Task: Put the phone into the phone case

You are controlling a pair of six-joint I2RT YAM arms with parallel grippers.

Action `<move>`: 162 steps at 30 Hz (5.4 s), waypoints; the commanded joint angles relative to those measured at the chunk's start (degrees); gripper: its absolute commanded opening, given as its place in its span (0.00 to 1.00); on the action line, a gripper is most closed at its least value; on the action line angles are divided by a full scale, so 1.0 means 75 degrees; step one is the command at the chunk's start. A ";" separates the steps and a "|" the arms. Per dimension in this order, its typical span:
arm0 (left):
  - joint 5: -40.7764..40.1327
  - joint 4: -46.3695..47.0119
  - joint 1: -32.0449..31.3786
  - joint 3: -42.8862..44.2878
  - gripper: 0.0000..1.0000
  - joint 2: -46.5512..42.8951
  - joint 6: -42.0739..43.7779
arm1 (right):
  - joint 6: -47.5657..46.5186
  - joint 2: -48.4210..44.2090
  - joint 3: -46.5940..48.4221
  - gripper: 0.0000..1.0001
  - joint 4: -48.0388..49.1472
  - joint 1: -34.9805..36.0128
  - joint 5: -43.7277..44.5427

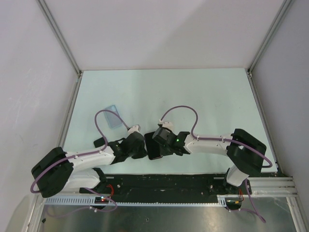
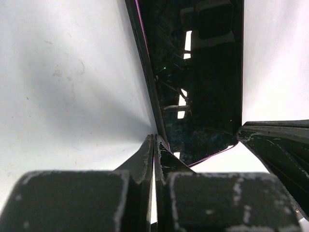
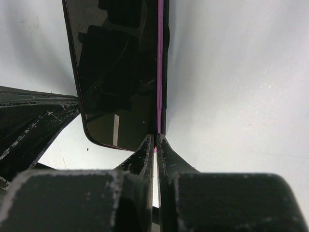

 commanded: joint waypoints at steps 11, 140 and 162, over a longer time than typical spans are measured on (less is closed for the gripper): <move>0.0105 -0.0326 -0.0198 0.0042 0.02 0.0271 -0.0092 | 0.0217 0.1021 -0.0054 0.01 0.0114 0.0456 -0.0313; 0.0115 -0.0597 0.2140 0.2663 0.03 0.2439 0.1500 | -0.2095 0.0687 0.1609 0.42 0.1223 -0.2627 -0.0944; 0.0757 -0.0593 0.1761 0.2048 0.04 0.1689 0.1283 | -0.1868 0.0422 0.0147 0.39 0.2370 -0.2264 -0.2233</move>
